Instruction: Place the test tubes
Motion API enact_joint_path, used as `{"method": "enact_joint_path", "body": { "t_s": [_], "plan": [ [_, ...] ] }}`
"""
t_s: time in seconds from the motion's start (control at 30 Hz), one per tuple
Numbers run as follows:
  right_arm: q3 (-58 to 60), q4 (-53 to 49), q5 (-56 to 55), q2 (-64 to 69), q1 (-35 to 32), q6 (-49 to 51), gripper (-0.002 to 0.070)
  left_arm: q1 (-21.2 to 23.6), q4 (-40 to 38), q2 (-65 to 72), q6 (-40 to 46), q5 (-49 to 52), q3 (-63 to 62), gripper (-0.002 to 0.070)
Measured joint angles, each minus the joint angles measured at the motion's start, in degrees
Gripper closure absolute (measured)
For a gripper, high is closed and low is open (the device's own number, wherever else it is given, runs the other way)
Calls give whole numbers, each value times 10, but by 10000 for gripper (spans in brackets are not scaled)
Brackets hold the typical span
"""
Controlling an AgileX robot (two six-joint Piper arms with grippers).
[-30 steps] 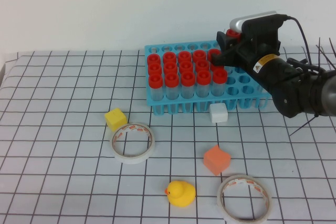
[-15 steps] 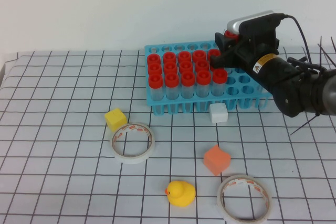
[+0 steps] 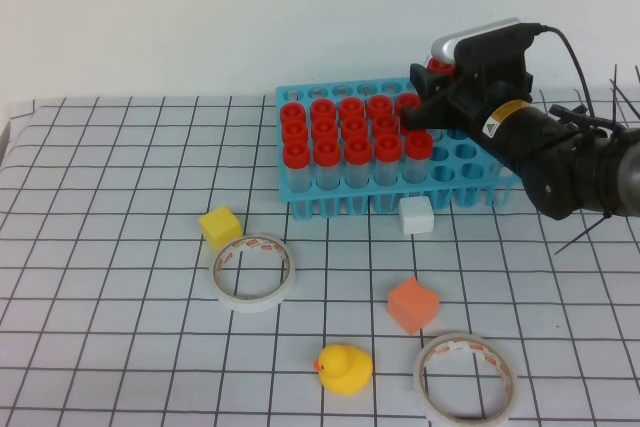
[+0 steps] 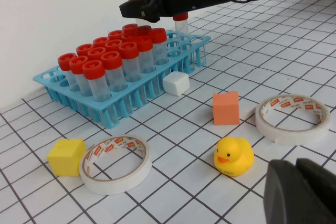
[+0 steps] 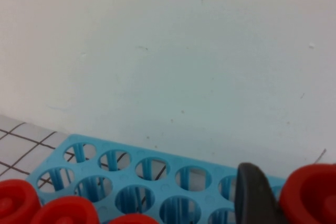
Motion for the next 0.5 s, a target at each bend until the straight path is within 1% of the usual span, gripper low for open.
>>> {"method": "enact_joint_path", "body": {
  "t_s": [0.13,0.27,0.3,0.5],
  "plan": [
    [-3,-4,11,0,0,0,414,0,0,0,0,0,0,676],
    [-4,-36,23,-4,-1,-1,414,0,0,0,0,0,0,676],
    [-4,-44,42,-5,-1,-1,414,0,0,0,0,0,0,676],
    [-3,-54,60,-13,-1,1,414,0,1,0,0,0,0,676]
  ]
}}
